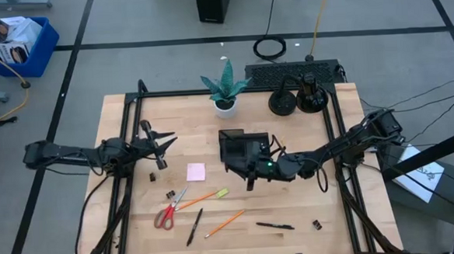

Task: Pick and place office supplies into organizer
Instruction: Put the black pen into the black desk organizer

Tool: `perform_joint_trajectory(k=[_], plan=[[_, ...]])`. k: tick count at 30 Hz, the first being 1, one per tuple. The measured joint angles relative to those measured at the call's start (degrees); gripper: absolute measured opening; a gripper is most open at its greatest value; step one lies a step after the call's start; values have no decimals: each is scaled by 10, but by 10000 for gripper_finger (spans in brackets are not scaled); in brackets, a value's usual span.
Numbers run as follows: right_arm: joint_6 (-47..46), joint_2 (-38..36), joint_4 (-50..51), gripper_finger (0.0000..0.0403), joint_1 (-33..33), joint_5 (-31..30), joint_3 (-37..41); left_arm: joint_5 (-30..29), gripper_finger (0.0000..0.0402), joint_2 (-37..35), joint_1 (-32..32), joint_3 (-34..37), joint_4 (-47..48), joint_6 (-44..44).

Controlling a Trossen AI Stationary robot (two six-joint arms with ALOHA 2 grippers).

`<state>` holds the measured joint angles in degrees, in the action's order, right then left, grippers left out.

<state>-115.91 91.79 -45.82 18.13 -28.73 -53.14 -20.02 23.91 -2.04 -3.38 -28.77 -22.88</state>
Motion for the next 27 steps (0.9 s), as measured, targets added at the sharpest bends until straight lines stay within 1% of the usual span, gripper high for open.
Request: perform_joint_trajectory(k=[4, 9, 13, 18, 20, 23, 25, 27], plan=[[-25, 0, 26, 16, -1, 15, -20, -8, 86, 64, -5, -35, 2, 7], [-61, 0, 43, 16, -5, 21, -20, -16, 86, 178, -16, -65, 3, -10], [-65, 0, 50, 16, -10, 64, -20, -22, 86, 259, -25, -84, -16, -32], [-68, 0, 50, 16, -9, 64, -20, -22, 86, 311, -32, -127, -34, -15], [-70, 0, 50, 16, -9, 64, -20, -23, 86, 323, -37, -144, -32, -38], [-71, 0, 50, 16, -10, 65, -20, -9, 86, 348, -43, -169, -33, -108], [-71, 0, 50, 16, -10, 65, -20, 3, 86, 374, -43, -184, -33, -117], [-75, 0, 50, 16, -10, 65, -20, 3, 86, 399, -44, -193, -31, -104]])
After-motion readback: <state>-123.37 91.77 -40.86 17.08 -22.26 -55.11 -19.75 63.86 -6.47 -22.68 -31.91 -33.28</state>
